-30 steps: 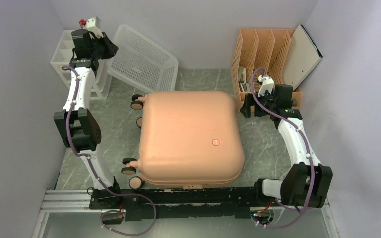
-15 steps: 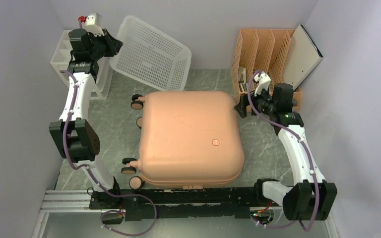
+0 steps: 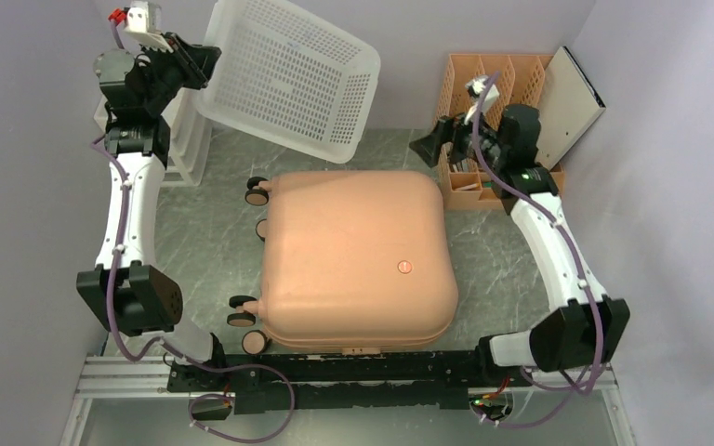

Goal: Open, take out, and arrange the luggage
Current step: Pick up the bin from the center of the board.

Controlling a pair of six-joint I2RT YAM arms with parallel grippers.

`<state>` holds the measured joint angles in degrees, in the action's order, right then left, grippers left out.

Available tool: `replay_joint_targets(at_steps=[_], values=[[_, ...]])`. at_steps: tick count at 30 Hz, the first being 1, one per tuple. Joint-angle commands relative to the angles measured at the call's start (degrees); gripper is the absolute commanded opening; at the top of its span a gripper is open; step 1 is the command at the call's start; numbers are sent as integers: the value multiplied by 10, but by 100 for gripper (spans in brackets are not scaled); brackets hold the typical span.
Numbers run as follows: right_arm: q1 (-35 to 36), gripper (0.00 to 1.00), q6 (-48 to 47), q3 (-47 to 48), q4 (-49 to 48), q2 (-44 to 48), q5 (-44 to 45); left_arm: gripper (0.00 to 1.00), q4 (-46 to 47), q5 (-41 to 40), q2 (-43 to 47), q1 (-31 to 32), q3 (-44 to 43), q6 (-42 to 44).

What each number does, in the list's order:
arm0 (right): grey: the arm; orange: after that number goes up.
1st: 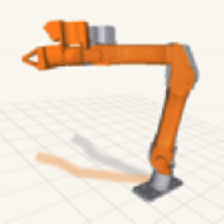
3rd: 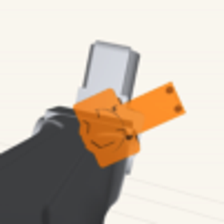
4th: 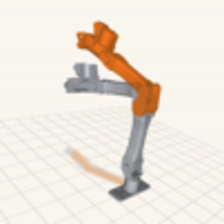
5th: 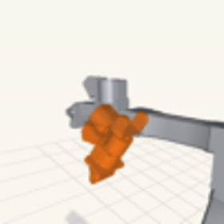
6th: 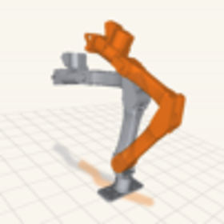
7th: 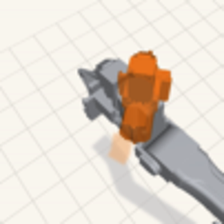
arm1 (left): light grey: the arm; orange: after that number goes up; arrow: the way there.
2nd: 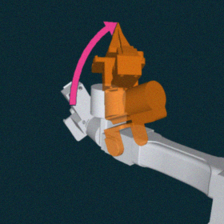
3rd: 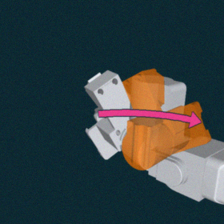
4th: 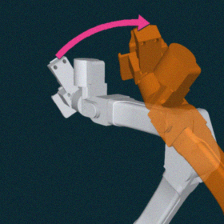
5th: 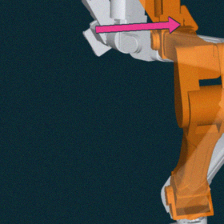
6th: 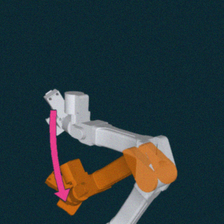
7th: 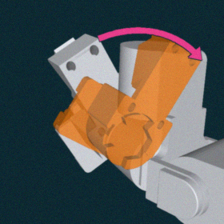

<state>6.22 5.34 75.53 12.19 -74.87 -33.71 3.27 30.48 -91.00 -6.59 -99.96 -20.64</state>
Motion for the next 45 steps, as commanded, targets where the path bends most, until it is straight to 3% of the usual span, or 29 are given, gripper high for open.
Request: replay_joint_targets(at_steps=[1,6,11,21,25,29,37,40,43,45], values=[[43,95,96,57,-61,-59,-23,5,73,17,35,2,-1,-42],[91,94,159,88,-86,-103,-41,5,70,27,54,2,13,-52],[120,94,223,45,-168,-110,-75,5,64,36,75,2,26,-55],[182,92,188,90,-97,-195,40,5,56,51,107,2,45,-70],[184,81,197,101,-102,-215,27,5,56,60,106,2,47,-79],[183,75,220,92,-140,-207,-1,5,69,72,110,2,69,-92],[169,73,248,58,-163,-141,50,5,103,72,127,6,154,-97],[168,43,249,65,-154,-136,55,5,110,72,126,14,167,-98],[168,4,236,72,-126,-125,99,8,117,71,131,26,186,-99],[167,0,211,77,-91,-112,157,23,122,70,136,36,204,-99]])
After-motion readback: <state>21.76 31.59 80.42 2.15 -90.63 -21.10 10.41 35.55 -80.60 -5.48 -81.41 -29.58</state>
